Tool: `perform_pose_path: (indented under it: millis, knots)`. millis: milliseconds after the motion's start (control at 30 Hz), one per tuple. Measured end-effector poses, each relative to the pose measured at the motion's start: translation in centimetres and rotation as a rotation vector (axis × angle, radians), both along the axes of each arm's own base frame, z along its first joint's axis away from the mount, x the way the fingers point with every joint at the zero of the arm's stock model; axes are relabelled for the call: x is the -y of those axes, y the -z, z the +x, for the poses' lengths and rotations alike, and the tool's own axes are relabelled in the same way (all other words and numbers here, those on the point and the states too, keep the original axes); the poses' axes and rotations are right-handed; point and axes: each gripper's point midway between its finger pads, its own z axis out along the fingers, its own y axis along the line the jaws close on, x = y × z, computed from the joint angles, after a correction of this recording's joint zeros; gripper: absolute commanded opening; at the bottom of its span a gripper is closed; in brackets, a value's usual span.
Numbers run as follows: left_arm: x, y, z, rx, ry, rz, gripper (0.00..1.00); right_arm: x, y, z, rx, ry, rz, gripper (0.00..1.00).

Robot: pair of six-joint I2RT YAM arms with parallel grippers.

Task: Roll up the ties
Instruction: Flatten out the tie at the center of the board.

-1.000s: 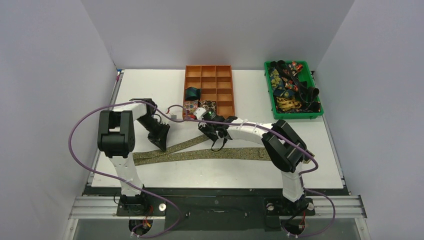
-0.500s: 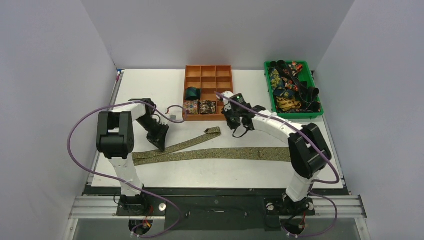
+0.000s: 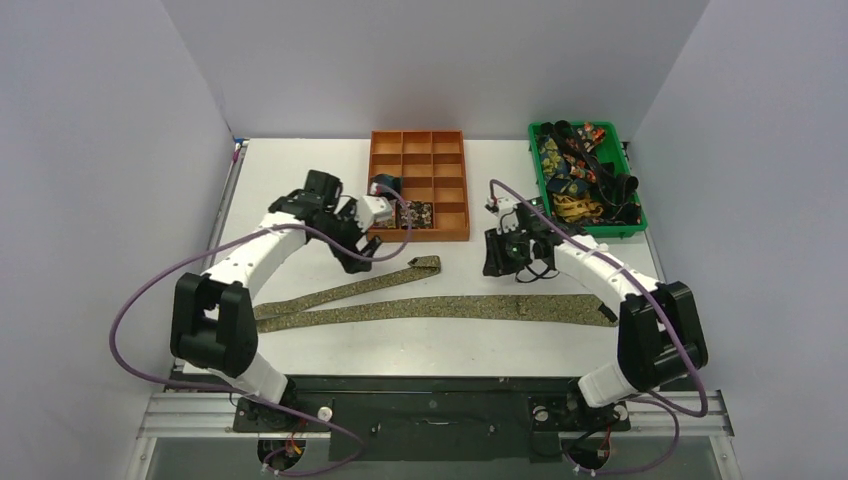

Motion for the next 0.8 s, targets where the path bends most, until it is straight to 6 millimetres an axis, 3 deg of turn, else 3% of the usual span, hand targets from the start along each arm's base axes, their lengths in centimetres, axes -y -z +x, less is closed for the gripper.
perform_pose_path:
  millis: [100,200,300,400,600,800]
  knots:
    - [4.9,0.1,-0.1,0.068,0.146,-0.037,0.7,2.4,-0.6,-0.2,0.001,0.029,-0.006,0.23]
    - [7.3,2.2,0.4,0.057,0.212,-0.044,0.61,4.5,-1.5,-0.1,0.024,0.054,-0.017,0.23]
    - [8.9,4.7,1.2,0.025,0.251,-0.029,0.53,6.0,-2.5,-0.5,0.049,0.065,-0.029,0.23]
    - [10.8,6.5,2.1,0.012,0.304,-0.013,0.53,7.1,-3.3,-1.1,0.069,0.072,-0.038,0.23]
    - [13.6,7.9,3.1,0.033,0.398,0.021,0.52,9.1,-3.4,-2.1,0.062,0.109,-0.054,0.22]
    - [14.7,8.7,3.9,0.043,0.452,0.068,0.25,10.2,-3.6,-2.9,0.057,0.136,-0.062,0.22]
